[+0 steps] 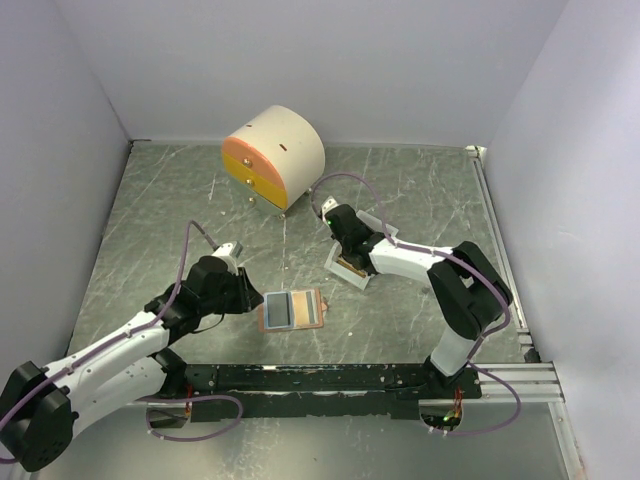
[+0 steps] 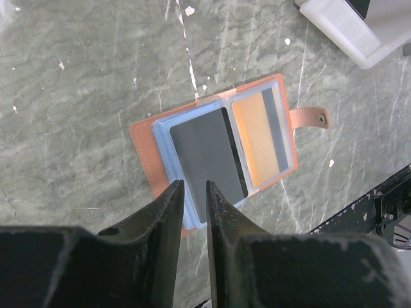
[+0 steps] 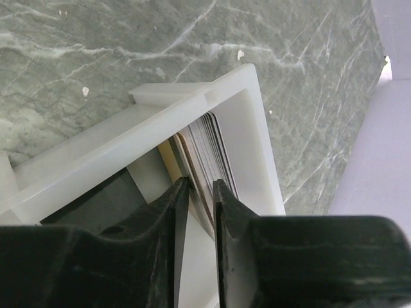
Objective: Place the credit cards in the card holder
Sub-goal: Pick up the credit card from the storage box.
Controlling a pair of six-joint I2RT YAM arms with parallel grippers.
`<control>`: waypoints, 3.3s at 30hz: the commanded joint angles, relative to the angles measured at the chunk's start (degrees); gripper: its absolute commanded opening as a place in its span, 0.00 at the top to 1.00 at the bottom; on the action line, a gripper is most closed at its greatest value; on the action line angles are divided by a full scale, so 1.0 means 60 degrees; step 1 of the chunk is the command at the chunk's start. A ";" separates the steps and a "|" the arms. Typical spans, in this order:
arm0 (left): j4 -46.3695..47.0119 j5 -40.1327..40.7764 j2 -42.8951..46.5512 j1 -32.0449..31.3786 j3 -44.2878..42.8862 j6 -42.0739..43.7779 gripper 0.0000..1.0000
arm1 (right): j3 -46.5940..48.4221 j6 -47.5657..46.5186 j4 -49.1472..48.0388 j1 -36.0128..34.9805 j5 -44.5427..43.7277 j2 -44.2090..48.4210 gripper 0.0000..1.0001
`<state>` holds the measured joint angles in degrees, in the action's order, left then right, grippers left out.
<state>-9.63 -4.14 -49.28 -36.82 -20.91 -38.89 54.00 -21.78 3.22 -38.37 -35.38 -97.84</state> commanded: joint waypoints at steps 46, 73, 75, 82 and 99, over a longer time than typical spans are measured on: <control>0.1042 -0.2245 0.1212 -0.0043 -0.1232 -0.2496 0.53 | 0.1077 0.7355 0.2973 -0.0401 0.5154 0.4821 1.00; 0.4349 -0.2968 0.1487 -0.0043 -0.0710 -0.3934 0.57 | -0.3720 1.3581 -0.5018 -0.0797 1.0378 0.6882 1.00; 0.4393 -0.2998 0.1457 -0.0045 -0.0667 -0.3950 0.72 | -0.3792 1.3555 -0.5019 -0.0828 1.0339 0.6850 1.00; 0.4093 -0.2860 0.1385 -0.0041 -0.0498 -0.3891 0.93 | -0.3652 1.3140 -0.3952 -0.0831 0.9878 0.6783 0.88; -0.0099 -0.0814 -0.0183 -0.0033 -0.1412 -0.2830 0.93 | -0.2785 1.1446 0.0100 -0.0916 0.7450 0.6377 0.48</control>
<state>-3.92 -13.06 -47.79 -36.86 -27.03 -57.54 33.91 51.51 -5.39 -43.22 14.70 -57.30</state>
